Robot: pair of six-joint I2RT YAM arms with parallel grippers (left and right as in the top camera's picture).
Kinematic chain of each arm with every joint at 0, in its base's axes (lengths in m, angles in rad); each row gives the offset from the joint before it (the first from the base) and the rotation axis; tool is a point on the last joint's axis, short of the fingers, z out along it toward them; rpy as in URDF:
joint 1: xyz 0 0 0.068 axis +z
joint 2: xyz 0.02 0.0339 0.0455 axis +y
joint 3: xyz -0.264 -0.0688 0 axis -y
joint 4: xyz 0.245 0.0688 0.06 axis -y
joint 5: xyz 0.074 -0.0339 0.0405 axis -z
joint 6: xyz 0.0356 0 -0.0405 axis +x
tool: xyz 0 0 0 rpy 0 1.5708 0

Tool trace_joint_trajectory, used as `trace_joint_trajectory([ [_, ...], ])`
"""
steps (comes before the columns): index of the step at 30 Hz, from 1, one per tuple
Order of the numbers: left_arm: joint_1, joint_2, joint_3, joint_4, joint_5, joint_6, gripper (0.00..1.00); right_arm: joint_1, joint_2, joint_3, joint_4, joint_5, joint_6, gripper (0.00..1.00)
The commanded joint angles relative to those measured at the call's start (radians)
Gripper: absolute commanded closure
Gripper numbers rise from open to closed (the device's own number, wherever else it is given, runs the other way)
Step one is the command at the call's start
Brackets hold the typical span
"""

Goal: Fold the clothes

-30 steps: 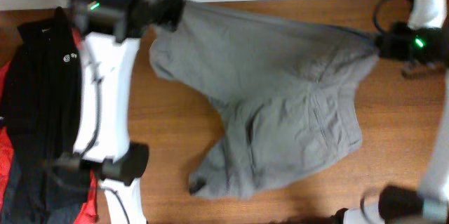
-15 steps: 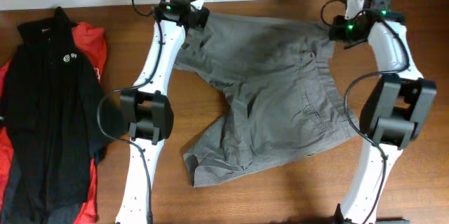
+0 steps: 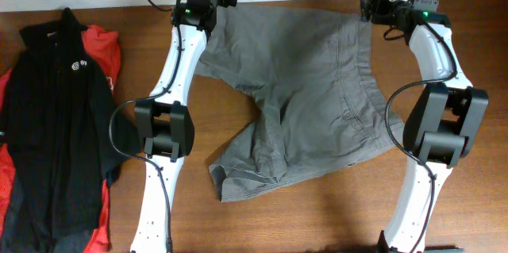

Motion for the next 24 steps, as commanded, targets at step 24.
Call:
trace_joint_trajectory([
  [24, -0.183, -0.434, 0.021, -1.286, 0.122, -0.002, 0.01, -0.001, -0.703, 0.059, -1.038, 0.212, 0.015, 0.01],
])
